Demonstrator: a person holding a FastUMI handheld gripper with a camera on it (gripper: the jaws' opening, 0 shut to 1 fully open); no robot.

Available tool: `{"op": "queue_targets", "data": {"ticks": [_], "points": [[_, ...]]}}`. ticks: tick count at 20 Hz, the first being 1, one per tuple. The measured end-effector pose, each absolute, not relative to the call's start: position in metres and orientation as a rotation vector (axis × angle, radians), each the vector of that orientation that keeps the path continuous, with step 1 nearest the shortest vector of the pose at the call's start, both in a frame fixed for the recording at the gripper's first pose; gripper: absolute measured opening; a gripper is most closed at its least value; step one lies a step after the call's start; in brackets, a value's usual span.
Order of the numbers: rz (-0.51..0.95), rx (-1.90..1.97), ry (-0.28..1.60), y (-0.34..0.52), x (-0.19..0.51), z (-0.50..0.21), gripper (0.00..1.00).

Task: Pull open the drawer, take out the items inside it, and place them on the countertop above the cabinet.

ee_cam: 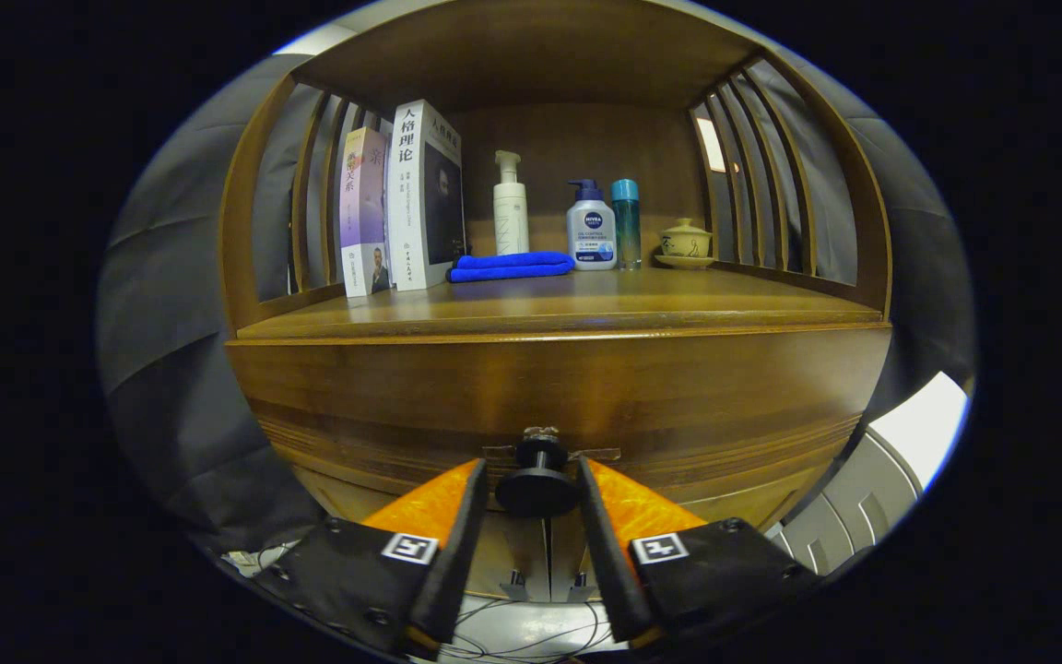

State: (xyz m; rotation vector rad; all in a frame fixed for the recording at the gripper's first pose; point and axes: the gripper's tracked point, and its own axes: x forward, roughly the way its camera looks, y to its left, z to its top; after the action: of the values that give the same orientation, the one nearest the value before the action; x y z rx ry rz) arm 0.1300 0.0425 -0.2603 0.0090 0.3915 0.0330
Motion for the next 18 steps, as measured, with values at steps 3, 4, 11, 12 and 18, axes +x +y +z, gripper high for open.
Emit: {"op": "queue_targets", "data": {"ticks": [3, 4, 11, 12, 18], "points": [[0.031, 0.014, 0.419, 0.04, 0.125, -0.259, 0.58], [0.036, 0.02, 0.427, 0.041, 0.13, -0.266, 0.53], [0.047, 0.0, 0.415, 0.041, 0.129, -0.264, 0.27], [0.048, 0.005, 0.416, 0.041, 0.128, -0.264, 0.27], [0.035, 0.008, 0.418, 0.041, 0.118, -0.264, 0.27]]}}
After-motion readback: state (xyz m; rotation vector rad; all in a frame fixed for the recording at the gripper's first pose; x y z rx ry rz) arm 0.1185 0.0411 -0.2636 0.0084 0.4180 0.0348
